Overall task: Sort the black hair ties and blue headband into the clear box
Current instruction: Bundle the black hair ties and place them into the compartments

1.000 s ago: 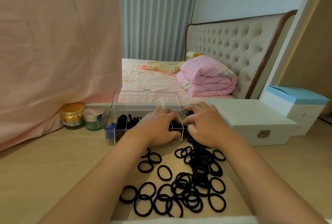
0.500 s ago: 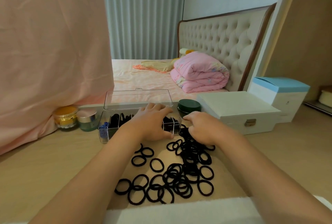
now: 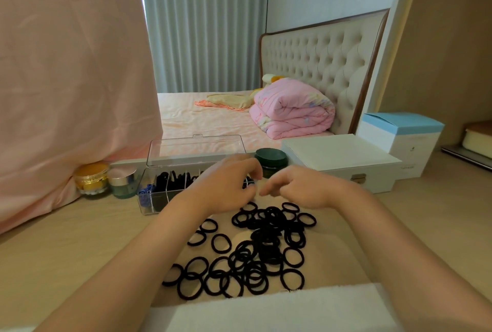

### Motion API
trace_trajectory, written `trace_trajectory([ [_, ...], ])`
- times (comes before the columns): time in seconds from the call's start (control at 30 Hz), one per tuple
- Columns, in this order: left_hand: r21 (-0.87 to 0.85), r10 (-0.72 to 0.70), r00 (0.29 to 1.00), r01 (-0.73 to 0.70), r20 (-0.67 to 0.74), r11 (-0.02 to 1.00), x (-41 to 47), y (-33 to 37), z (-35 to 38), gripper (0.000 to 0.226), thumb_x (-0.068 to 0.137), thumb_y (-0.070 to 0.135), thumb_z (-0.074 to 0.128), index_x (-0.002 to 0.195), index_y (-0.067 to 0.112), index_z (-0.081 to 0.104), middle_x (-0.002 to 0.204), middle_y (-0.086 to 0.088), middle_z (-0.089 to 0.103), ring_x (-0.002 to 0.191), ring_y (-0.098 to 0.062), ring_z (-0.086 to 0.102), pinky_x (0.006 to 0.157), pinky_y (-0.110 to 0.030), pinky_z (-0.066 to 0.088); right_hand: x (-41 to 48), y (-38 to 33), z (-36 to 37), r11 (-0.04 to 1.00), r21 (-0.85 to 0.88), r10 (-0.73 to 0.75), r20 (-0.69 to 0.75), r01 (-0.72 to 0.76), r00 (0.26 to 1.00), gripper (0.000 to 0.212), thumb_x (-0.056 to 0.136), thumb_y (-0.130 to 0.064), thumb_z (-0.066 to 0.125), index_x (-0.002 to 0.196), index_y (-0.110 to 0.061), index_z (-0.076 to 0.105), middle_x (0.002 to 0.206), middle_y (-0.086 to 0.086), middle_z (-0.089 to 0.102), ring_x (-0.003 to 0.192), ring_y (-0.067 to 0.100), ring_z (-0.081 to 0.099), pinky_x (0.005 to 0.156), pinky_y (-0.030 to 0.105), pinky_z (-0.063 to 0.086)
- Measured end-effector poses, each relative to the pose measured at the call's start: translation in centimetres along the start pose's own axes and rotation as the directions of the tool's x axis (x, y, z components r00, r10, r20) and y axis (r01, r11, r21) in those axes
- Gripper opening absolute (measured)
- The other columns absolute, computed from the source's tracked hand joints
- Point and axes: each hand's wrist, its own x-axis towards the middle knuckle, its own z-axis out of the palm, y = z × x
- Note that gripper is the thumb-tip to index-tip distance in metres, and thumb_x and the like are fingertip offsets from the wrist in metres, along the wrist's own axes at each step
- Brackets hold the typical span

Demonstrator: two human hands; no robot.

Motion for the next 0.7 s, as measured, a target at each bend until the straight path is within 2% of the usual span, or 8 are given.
trace_trajectory([
  [0.1, -0.053, -0.036, 0.989, 0.045, 0.147, 0.998, -0.4, 1.0, 0.6, 0.028, 0.092, 0.028, 0.057, 0.120, 0.026, 0.062, 0.108, 0.012, 0.064, 0.098, -0.006, 0.060, 0.088, -0.026, 0.049, -0.2, 0.6, -1.1, 0.994, -0.101, 0.024, -0.134, -0.038, 0.991, 0.054, 0.091, 0.002, 0.041, 0.126, -0.029, 0.069, 0.136, -0.007, 0.063, 0.126, 0.012, 0.058, 0.107, 0.032, 0.045],
  [0.2, 0.029, -0.081, 0.926, 0.076, 0.368, 0.997, -0.8, 1.3, 1.7, 0.050, 0.096, 0.045, 0.057, 0.143, 0.032, 0.049, 0.137, 0.008, 0.055, 0.123, -0.011, 0.054, 0.107, -0.035, 0.044, 0.0, 0.8, -0.3, 0.951, -0.279, 0.129, -0.028, -0.132, 0.991, 0.057, 0.094, 0.000, 0.045, 0.139, -0.032, 0.059, 0.146, -0.002, 0.055, 0.131, 0.018, 0.053, 0.109, 0.034, 0.044],
  [0.27, 0.015, -0.092, 0.892, 0.096, 0.443, 0.995, -1.1, 1.3, 1.9, 0.049, 0.097, 0.045, 0.056, 0.145, 0.034, 0.048, 0.141, 0.009, 0.051, 0.127, -0.011, 0.051, 0.110, -0.036, 0.042, 0.4, 0.7, 0.6, 0.925, -0.337, 0.201, 0.038, -0.177, 0.979, 0.057, 0.094, -0.003, 0.051, 0.144, -0.030, 0.055, 0.145, 0.001, 0.054, 0.128, 0.023, 0.055, 0.105, 0.037, 0.047],
  [0.37, 0.026, -0.129, 0.887, 0.131, 0.443, 0.991, -1.6, 1.0, 1.2, 0.042, 0.098, 0.038, 0.056, 0.140, 0.033, 0.054, 0.137, 0.010, 0.053, 0.124, -0.010, 0.052, 0.109, -0.036, 0.042, 1.0, 0.3, 1.5, 0.929, -0.335, 0.186, 0.045, -0.161, 0.981, 0.055, 0.090, -0.002, 0.055, 0.140, -0.025, 0.058, 0.135, 0.005, 0.062, 0.115, 0.025, 0.061, 0.099, 0.040, 0.054],
  [0.5, 0.087, -0.177, 0.881, 0.154, 0.439, 0.984, -2.4, 0.2, -0.3, 0.041, 0.098, 0.035, 0.057, 0.139, 0.032, 0.055, 0.135, 0.011, 0.058, 0.116, -0.005, 0.053, 0.107, -0.028, 0.042, 1.7, -1.1, 2.3, 0.951, -0.306, 0.064, 0.085, -0.035, 0.994, 0.060, 0.091, 0.001, 0.053, 0.146, -0.023, 0.052, 0.139, 0.003, 0.060, 0.115, 0.022, 0.062, 0.097, 0.036, 0.055],
  [0.6, 0.075, -0.203, 0.892, 0.189, 0.405, 0.979, -3.6, -0.6, -1.1, 0.042, 0.098, 0.034, 0.058, 0.141, 0.032, 0.053, 0.136, 0.012, 0.059, 0.122, -0.005, 0.055, 0.107, -0.027, 0.042, 1.6, -1.8, 2.2, 0.966, -0.259, 0.016, 0.121, 0.016, 0.993, 0.064, 0.091, 0.006, 0.048, 0.148, -0.025, 0.050, 0.142, 0.003, 0.056, 0.106, 0.020, 0.064, 0.081, 0.028, 0.057],
  [0.67, 0.037, -0.219, 0.916, 0.219, 0.336, 0.975, -4.5, -0.9, -1.1, 0.035, 0.099, 0.031, 0.056, 0.134, 0.033, 0.059, 0.126, 0.014, 0.063, 0.113, -0.004, 0.058, 0.104, -0.029, 0.047, 1.5, -2.1, 2.0, 0.971, -0.235, -0.007, 0.096, 0.030, 0.995, 0.058, 0.094, -0.001, 0.048, 0.146, -0.025, 0.052, 0.138, 0.002, 0.058, 0.092, 0.016, 0.063, 0.071, 0.025, 0.055],
  [0.7, 0.017, -0.224, 0.927, 0.230, 0.299, 0.973, -4.9, -0.8, -0.9, 0.031, 0.099, 0.030, 0.055, 0.130, 0.034, 0.061, 0.121, 0.015, 0.064, 0.108, -0.002, 0.059, 0.101, -0.030, 0.050, 1.4, -2.3, 2.0, 0.971, -0.236, -0.020, 0.074, 0.037, 0.997, 0.054, 0.094, -0.007, 0.049, 0.145, -0.025, 0.055, 0.136, 0.001, 0.060, 0.093, 0.016, 0.064, 0.075, 0.027, 0.057],
])
